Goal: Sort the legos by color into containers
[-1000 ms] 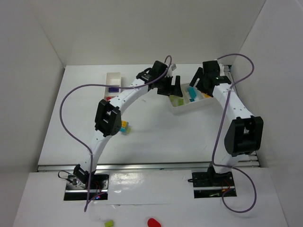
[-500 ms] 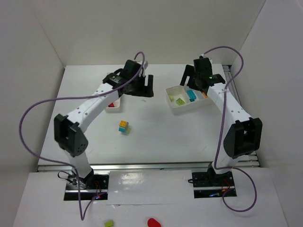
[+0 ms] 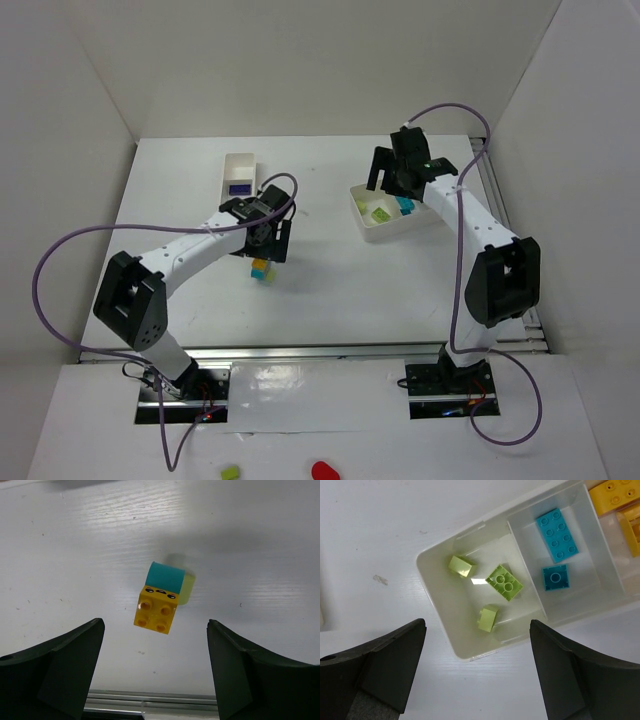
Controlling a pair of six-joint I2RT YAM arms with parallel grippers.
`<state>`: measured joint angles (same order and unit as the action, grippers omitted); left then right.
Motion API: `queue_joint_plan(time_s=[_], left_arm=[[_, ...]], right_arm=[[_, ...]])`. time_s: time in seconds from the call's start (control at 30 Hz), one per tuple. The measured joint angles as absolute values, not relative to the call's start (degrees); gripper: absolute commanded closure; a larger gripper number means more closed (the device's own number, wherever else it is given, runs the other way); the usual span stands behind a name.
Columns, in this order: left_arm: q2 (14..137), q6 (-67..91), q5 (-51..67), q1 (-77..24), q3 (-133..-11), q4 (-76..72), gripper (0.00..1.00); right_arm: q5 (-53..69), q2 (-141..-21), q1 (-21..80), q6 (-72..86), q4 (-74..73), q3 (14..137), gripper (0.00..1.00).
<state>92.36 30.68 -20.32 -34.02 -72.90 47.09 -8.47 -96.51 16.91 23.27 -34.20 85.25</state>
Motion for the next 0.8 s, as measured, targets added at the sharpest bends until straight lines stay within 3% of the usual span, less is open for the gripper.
queue_joint_plan(time_s=[0.3, 0.4, 0.67, 0.7, 0.8], left_arm=[[93.3, 30.4, -18.6, -31.2, -68.8, 43.5, 0.26], [93.8, 30.4, -17.8, -30.8, -68.5, 42.5, 0.36], [94.1, 30.0, -14.5, -30.4, -69.2, 41.5, 0.86], [94.2, 29.9, -13.3, -30.1, -69.8, 41.7, 1.00], [94.2, 29.2, -8.3, -28.2, -73.3, 42.4, 1.00]], right_arm=[[-9.2, -97.0, 16.9, 22.9, -34.3, 85.5, 0.08], [-9.2, -97.0, 16.9, 22.9, -34.3, 85.5, 0.08], [-9.2, -97.0, 16.9, 22.9, -34.3, 85.5, 0.08], [-9.2, -97.0, 16.9, 22.9, -34.3, 85.6, 0.08], [-7.6, -97.0, 16.9, 22.5, -34.4, 85.8, 0.08]])
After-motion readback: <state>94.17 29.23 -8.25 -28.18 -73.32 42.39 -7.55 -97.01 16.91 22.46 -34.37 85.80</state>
